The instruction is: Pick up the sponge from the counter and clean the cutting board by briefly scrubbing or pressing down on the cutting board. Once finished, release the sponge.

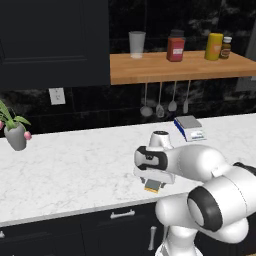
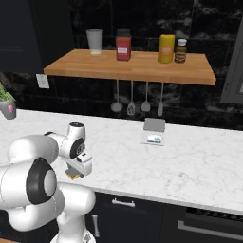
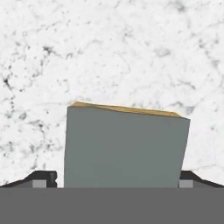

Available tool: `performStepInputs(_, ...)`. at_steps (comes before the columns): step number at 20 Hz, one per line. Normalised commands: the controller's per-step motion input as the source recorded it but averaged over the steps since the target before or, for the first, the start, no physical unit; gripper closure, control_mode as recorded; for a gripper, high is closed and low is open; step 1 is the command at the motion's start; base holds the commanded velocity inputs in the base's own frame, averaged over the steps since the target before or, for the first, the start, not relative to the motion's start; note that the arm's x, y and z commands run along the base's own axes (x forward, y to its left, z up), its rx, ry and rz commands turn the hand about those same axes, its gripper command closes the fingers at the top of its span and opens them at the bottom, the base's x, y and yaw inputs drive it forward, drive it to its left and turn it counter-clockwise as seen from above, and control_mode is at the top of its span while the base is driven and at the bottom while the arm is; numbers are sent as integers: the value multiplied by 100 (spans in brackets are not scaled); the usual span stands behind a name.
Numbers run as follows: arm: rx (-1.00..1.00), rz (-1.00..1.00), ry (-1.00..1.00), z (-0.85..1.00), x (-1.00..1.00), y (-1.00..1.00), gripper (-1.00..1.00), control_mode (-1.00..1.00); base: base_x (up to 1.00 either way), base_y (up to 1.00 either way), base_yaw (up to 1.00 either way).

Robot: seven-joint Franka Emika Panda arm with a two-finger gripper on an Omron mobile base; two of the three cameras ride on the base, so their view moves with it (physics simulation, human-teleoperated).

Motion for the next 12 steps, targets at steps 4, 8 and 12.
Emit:
performStepInputs(4,0,-6,0,-29,0,1,100,-100,0,0,0)
performStepInputs(8,0,-4,0,-40,0,0,100,-100,0,0,0)
performStepInputs(12,0,-1,0,-32,-7,0,100,-100,0,0,0)
